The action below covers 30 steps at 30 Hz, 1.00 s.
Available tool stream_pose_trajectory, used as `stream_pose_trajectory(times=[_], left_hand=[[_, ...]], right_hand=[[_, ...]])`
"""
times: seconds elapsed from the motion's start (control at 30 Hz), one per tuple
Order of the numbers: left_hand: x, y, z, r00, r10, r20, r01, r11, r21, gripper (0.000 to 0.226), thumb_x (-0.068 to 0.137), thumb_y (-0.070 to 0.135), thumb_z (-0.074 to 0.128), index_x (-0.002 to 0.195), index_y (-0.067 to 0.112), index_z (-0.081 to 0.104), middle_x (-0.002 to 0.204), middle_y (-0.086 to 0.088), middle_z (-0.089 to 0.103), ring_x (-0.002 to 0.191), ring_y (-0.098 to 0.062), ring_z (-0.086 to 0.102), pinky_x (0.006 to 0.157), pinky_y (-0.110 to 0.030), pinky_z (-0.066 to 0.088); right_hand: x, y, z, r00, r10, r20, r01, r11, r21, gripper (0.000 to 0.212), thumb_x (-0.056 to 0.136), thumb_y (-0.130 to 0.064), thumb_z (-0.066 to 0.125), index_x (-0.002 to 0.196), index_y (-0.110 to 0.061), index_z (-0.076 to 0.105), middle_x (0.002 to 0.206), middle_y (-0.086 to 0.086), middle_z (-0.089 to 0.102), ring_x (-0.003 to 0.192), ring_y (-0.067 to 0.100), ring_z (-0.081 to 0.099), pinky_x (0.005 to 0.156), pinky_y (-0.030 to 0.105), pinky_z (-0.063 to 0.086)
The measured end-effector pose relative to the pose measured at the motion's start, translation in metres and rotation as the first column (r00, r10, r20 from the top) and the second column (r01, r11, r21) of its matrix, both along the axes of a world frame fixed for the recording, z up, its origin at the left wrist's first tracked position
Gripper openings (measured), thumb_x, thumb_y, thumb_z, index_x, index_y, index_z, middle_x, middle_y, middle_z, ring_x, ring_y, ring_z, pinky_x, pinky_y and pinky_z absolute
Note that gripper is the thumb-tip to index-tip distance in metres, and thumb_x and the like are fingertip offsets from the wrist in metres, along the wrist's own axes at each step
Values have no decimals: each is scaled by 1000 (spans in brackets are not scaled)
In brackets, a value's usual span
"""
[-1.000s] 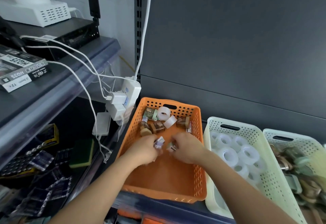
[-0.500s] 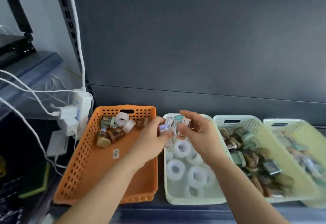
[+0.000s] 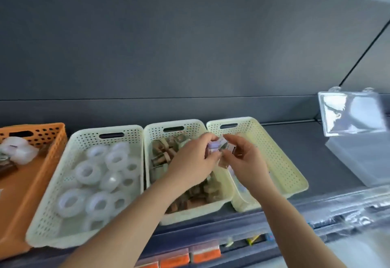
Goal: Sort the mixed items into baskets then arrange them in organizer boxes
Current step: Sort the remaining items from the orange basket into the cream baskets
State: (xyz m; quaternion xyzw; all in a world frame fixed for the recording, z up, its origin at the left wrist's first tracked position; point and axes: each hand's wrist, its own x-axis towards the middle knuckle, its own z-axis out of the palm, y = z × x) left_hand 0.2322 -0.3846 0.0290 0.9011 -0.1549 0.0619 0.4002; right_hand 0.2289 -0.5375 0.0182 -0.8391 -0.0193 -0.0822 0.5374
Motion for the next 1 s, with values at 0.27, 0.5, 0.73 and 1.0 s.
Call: stream_pose_trajectory(times=[0.27,0.5,0.73,1.0], left_hand=[[17,-99,-28,965,-238,-109,257,786,563,28,88,21,63,114,18,53,102,2,60,97,-18,58,101,-40,43],[20,-105,-35,957,-220,-188,287,633,719,28,89,17,55,116,13,50,93,-1,60,98,-22,56,117,-47,11],[22,-93,-32,972,-204,-114,224,672,706,48,90,28,59,132,10,47,135,-7,49,131,-24,37,117,-45,17],[9,-19,-8,988,36,153,-110,853,510,31,92,26,57,122,18,56,117,5,57,113,-15,50,96,-31,42]], right_hand=[[26,-114,-30,993,-8,-121,-75,748,-660,35,85,-21,63,120,-21,62,110,2,64,94,20,59,79,29,46],[34,-126,-43,975,62,-213,-211,562,-800,22,90,-28,57,111,-22,59,101,-1,61,86,18,59,73,29,50],[40,-113,-38,973,99,-210,-228,573,-787,31,91,-23,53,123,-23,55,115,-1,59,98,20,58,78,30,51],[48,-43,-8,965,261,-32,-193,618,-762,36,91,-25,53,128,-23,55,124,-1,59,103,18,60,88,34,51]])
